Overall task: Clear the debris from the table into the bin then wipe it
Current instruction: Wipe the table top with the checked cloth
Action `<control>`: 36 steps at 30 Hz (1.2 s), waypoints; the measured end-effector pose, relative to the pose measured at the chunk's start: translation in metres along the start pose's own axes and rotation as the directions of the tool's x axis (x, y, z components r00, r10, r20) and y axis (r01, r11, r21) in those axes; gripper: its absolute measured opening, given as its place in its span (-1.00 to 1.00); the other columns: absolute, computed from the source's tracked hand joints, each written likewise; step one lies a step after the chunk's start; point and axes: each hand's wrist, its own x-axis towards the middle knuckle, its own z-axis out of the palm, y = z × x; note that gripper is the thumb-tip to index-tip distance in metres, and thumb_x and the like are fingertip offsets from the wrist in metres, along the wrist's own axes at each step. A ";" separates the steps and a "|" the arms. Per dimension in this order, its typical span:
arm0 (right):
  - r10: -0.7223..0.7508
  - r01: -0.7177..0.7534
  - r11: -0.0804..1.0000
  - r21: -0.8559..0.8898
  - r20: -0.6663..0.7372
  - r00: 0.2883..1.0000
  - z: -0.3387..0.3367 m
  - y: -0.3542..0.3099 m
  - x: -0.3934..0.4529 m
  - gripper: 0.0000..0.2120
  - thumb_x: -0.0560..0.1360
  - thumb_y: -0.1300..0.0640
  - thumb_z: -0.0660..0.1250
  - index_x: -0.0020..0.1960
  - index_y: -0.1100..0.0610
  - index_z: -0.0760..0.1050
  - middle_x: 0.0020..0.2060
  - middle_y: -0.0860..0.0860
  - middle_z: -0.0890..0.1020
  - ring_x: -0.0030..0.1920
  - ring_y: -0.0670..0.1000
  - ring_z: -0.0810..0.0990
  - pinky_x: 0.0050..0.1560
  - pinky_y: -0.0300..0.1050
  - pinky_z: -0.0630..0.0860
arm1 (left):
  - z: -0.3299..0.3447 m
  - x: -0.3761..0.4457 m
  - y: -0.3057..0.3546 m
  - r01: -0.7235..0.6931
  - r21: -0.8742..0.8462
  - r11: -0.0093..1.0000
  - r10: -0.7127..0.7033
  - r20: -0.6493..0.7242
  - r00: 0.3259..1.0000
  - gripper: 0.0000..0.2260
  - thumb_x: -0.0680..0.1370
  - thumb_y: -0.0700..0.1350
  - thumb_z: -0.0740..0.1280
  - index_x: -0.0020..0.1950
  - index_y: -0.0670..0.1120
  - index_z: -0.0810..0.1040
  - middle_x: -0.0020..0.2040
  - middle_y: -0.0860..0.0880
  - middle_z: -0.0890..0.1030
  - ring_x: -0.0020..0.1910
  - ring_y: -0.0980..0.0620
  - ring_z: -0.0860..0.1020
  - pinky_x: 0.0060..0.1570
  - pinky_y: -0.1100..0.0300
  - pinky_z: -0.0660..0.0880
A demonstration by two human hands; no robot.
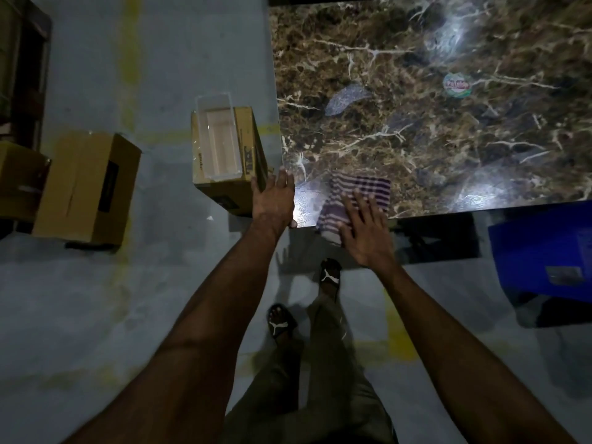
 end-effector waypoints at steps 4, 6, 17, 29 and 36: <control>0.162 -0.161 0.987 0.031 -0.057 0.985 -0.005 -0.018 0.041 -0.35 0.63 -0.23 -0.17 0.69 -0.12 -0.13 0.68 0.00 -0.15 0.67 0.16 -0.20 0.62 0.24 -0.18 | -0.001 -0.002 0.000 0.000 0.000 1.000 0.000 0.004 1.000 0.13 0.41 0.12 0.59 0.68 -0.14 -0.13 0.70 -0.10 -0.05 0.64 -0.16 0.12 0.52 -0.42 -0.04; 0.169 -0.167 0.985 0.036 -0.068 0.983 -0.001 -0.040 0.046 -0.36 0.65 -0.19 -0.13 0.70 -0.08 -0.10 0.69 0.04 -0.11 0.67 0.19 -0.18 0.62 0.24 -0.16 | -0.001 -0.003 0.001 0.010 0.004 1.000 -0.010 0.015 1.000 0.13 0.41 0.12 0.59 0.68 -0.14 -0.13 0.70 -0.11 -0.06 0.63 -0.18 0.17 0.52 -0.42 0.00; 0.167 -0.165 0.985 0.043 -0.034 0.985 -0.015 -0.017 0.048 -0.36 0.64 -0.24 -0.12 0.69 -0.15 -0.10 0.69 -0.02 -0.11 0.67 0.15 -0.16 0.62 0.26 -0.14 | 0.001 0.000 0.000 0.005 -0.007 1.000 -0.005 0.002 1.000 0.11 0.42 0.08 0.59 0.68 -0.15 -0.12 0.70 -0.12 -0.05 0.54 -0.23 0.31 0.49 -0.43 0.10; 0.124 -0.124 0.992 0.010 -0.024 0.992 -0.009 -0.016 0.034 -0.37 0.64 -0.21 -0.08 0.69 -0.17 -0.07 0.69 -0.03 -0.05 0.67 0.12 -0.12 0.62 0.22 -0.13 | 0.006 0.004 -0.002 0.017 -0.083 0.996 -0.017 -0.004 1.000 0.12 0.39 0.06 0.62 0.69 -0.10 -0.09 0.71 -0.07 -0.08 0.51 -0.23 0.36 0.47 -0.45 0.13; -0.081 0.081 0.997 0.009 -0.039 0.996 0.006 -0.071 0.053 -0.39 0.66 -0.15 -0.01 0.69 -0.08 0.05 0.68 0.04 0.06 0.67 0.20 -0.02 0.60 0.26 0.00 | 0.010 0.002 0.002 0.032 -0.127 0.991 -0.048 -0.127 0.991 -0.20 0.59 -0.10 0.41 0.69 -0.06 -0.01 0.70 -0.05 0.00 0.52 -0.19 0.36 0.49 -0.42 0.16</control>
